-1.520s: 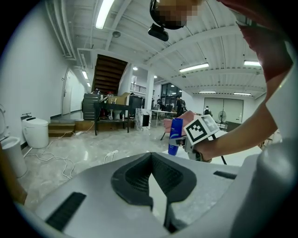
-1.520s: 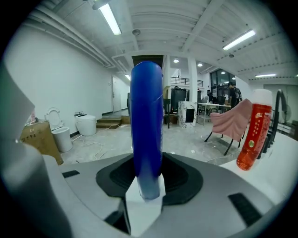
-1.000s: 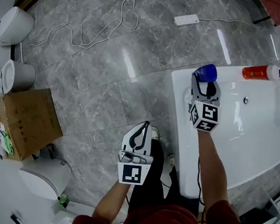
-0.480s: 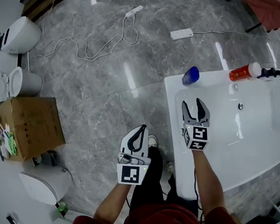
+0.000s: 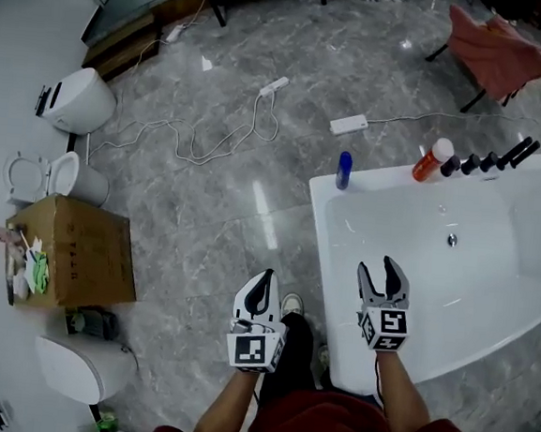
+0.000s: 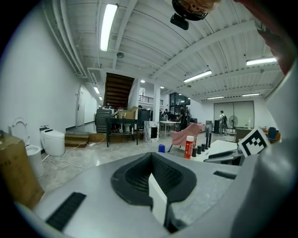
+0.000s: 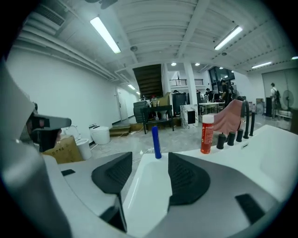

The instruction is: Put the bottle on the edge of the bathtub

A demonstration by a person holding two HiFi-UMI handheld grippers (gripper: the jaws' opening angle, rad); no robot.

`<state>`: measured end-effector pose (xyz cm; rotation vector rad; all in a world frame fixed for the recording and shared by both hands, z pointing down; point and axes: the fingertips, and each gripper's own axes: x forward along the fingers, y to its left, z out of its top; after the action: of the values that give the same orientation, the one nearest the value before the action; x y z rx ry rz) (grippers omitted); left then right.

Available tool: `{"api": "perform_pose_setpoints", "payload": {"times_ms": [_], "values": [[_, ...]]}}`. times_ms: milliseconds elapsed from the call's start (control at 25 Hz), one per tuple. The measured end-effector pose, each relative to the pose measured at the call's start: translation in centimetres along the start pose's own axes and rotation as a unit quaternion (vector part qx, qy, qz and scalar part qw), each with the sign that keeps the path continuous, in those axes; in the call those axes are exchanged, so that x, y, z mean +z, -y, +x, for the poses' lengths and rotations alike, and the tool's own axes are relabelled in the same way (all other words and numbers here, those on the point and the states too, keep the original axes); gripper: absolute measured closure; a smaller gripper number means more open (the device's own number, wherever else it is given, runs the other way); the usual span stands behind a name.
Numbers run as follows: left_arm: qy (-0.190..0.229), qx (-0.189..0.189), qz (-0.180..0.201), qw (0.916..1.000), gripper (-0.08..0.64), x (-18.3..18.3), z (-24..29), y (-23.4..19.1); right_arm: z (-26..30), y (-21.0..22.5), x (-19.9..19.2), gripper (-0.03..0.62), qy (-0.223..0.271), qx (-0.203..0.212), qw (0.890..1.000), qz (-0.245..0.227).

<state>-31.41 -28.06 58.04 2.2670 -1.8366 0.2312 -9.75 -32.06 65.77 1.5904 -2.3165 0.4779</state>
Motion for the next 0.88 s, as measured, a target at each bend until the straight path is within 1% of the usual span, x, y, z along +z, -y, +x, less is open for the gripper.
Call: {"api": "perform_pose_setpoints", "payload": {"times_ms": [120,280,360,480,600,720,800,880], "values": [[-0.007,0.014,0.01,0.9998,0.555,0.6,-4.5,1.8,-5.6,0.5,2.8,0.355,0.027,0.006,0.999,-0.022],[-0.002,0.016,0.02,0.9997,0.555,2.7,-8.7,4.9,-11.8,1.2,7.0,0.357,0.048,0.015,0.998,-0.042],[0.005,0.017,0.023,0.9996,0.555,3.7,-10.4,6.1,-14.9,1.4,9.5,0.359,0.059,0.015,0.997,-0.051],[0.025,0.004,0.015,0.9996,0.555,6.1,-12.1,8.1,-19.1,1.5,13.4,0.36,0.075,0.001,0.994,-0.081],[0.053,-0.01,0.022,0.9983,0.555,9.5,-13.3,9.7,-22.4,1.2,16.6,0.367,0.114,-0.005,0.988,-0.102],[0.086,-0.022,0.032,0.9956,0.555,13.1,-14.5,11.1,-25.8,1.2,19.6,0.368,0.141,-0.017,0.983,-0.115],[0.116,-0.023,0.039,0.9922,0.555,15.9,-15.7,11.6,-27.8,1.1,21.4,0.371,0.168,-0.025,0.979,-0.114],[0.15,-0.02,0.05,0.9873,0.555,18.6,-17.3,11.9,-29.7,0.6,23.1,0.38,0.206,-0.028,0.972,-0.11]]}}
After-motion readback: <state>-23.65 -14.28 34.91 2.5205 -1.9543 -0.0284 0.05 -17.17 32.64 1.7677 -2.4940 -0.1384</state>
